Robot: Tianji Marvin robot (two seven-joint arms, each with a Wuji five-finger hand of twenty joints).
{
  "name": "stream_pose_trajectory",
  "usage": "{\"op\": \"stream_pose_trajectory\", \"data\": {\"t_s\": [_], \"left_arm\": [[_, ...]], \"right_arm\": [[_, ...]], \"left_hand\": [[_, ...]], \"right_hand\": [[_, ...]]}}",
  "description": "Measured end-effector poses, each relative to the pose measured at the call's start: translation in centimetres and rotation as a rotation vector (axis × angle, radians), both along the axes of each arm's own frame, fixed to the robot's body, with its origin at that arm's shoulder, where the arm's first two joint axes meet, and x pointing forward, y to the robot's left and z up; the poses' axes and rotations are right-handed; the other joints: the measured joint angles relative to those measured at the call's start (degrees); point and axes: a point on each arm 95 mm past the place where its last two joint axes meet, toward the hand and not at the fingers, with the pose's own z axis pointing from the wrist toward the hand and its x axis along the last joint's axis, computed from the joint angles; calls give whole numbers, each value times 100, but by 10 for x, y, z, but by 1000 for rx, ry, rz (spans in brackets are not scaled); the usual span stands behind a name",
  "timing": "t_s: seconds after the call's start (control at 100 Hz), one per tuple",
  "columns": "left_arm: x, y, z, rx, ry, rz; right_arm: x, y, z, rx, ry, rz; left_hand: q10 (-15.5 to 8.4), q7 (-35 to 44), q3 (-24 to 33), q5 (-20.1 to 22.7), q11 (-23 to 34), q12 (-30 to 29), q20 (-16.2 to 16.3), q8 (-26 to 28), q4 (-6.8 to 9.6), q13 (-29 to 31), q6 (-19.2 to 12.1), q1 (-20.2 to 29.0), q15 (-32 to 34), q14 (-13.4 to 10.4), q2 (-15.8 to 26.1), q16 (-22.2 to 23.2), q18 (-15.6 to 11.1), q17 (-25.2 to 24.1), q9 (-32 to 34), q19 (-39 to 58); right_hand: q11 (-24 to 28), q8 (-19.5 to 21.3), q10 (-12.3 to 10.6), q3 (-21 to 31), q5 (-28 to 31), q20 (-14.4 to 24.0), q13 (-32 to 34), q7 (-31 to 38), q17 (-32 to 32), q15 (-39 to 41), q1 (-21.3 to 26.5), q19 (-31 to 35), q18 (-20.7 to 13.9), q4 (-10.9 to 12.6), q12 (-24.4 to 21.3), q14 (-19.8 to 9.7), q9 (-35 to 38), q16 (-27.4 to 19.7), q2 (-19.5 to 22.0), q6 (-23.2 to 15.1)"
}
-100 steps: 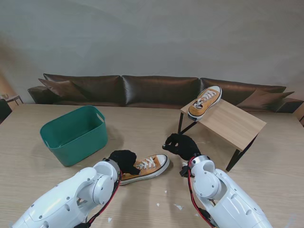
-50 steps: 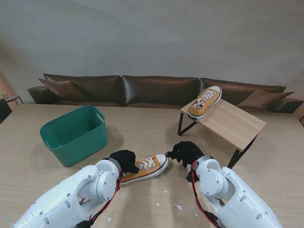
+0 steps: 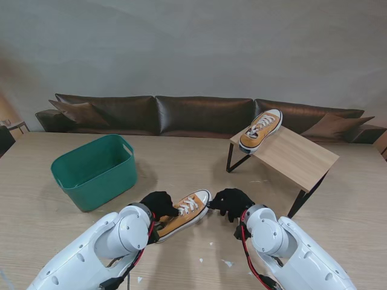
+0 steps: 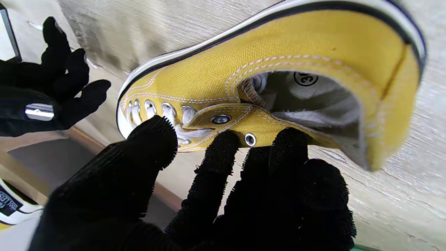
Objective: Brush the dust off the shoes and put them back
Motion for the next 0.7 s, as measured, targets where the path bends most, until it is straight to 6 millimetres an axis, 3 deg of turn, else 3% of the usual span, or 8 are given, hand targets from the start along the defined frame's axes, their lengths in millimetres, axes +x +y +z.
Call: {"op": "stream_pose_trajectory", "data": {"t_s": [0.29,0.46,0.49,0.7], "left_arm": [[-4,-1,-1,-187,21,92],[-9,-3,2,-266,8,91],[-9,-3,3,-273,2,87],[-14,6,14,-194,-88,56]], "right_arm": [[-2,5,-1,-5,5,5],[-3,7,5,-28,-34,12],[-4,8,6,-33,-44,11],[-14,3,21,-49,-164,20]], "left_hand": [[150,-480,-3,51,-161,-46,2,-211,0,0,95,169,-231,211,7,-31,232,-196,0,-12],[163,-601,-9,144,-292,-144,8,-257,0,-5,128,173,-638,294,77,-258,310,-330,71,-149],[20,-629,-12,149,-288,-149,8,-271,0,-5,128,173,-686,322,91,-266,317,-340,188,-162],[19,-1011,-527,222,-674,-513,65,-526,5,-193,17,57,-1270,428,112,-480,343,-768,271,-539]], "right_hand": [[-70,-30,25,0,-563,0,-233,-92,-81,-68,0,0,0,1,0,16,-242,0,0,-65],[-69,-34,29,0,-601,0,-236,-72,-83,-69,0,0,0,1,0,17,-353,0,0,-51],[-69,-42,29,0,-660,0,-236,-52,-83,-69,0,0,0,1,0,17,-353,0,0,-47],[292,-83,30,0,-1019,14,-294,98,-84,121,0,4,0,1,30,10,-778,66,0,-149]]}}
